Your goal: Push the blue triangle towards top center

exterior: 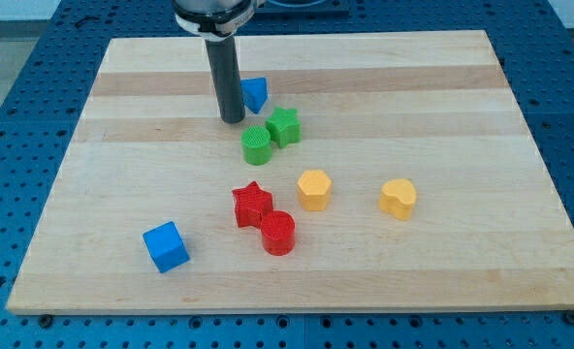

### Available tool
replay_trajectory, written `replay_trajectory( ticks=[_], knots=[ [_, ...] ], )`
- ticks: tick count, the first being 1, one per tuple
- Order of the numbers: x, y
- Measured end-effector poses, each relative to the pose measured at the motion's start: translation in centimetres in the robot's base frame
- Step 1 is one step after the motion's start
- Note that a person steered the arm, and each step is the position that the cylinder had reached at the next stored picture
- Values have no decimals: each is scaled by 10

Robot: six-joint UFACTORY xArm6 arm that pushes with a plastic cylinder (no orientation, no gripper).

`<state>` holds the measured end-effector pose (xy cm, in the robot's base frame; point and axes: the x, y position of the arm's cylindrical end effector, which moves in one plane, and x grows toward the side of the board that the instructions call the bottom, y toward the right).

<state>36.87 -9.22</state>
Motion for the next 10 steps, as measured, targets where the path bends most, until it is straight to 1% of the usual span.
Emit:
replay_trajectory(
  ticks=[1,2,3,4,8,10],
  knots=[
    [-6,3],
    [-16,26],
    [-30,46],
    [-48,52],
    [-62,49],
    [-70,25]
  ],
)
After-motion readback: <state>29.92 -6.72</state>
